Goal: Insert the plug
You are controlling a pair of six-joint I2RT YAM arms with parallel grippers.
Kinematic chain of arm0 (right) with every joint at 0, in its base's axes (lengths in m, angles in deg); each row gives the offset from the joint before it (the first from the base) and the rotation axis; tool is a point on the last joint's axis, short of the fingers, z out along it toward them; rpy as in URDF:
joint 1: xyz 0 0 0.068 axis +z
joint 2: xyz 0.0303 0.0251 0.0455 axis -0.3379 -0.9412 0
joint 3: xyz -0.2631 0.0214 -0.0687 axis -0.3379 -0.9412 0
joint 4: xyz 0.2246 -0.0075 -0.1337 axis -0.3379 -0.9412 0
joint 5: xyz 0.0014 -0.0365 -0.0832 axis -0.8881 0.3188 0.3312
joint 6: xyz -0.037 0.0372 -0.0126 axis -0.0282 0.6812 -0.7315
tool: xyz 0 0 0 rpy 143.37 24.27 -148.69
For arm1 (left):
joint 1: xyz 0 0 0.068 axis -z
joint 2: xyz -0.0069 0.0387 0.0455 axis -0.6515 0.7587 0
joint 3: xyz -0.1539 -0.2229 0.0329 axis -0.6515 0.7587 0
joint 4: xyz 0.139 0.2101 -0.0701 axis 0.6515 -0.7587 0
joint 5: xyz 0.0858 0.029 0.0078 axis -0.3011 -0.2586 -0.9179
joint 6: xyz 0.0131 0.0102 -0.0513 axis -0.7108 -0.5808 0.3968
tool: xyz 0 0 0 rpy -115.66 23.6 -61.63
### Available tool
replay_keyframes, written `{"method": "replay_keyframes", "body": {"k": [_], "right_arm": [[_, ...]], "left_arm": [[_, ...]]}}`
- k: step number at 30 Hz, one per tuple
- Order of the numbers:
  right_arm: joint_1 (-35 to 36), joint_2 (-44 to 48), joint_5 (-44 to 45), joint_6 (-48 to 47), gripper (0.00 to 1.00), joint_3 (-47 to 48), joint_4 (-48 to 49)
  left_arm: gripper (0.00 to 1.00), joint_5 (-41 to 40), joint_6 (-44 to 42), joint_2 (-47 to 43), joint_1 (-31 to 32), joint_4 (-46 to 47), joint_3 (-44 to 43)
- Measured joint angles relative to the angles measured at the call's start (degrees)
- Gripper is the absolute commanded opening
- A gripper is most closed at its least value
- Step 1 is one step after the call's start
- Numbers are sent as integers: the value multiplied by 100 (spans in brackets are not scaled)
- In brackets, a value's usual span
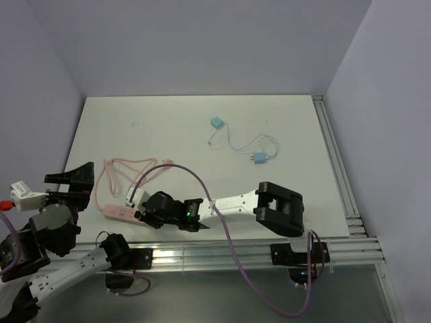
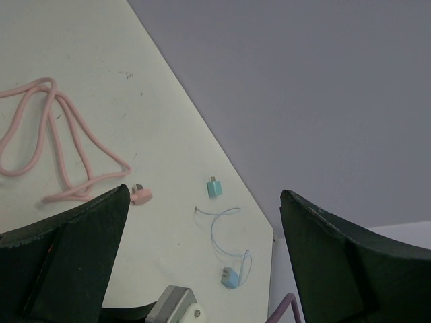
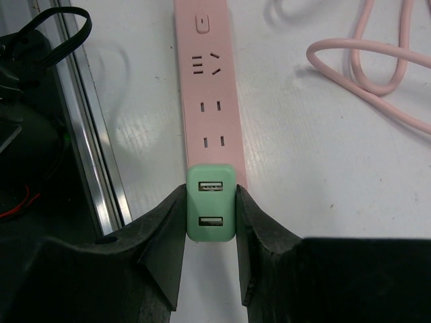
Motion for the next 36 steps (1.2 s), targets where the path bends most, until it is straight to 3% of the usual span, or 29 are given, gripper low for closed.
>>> {"method": "replay_keyframes", "body": {"k": [36], "right_arm": [[11,-199,-85,2,0,402,-452]], "left_arm": [[100,20,76,-4,0,-55,0]]}}
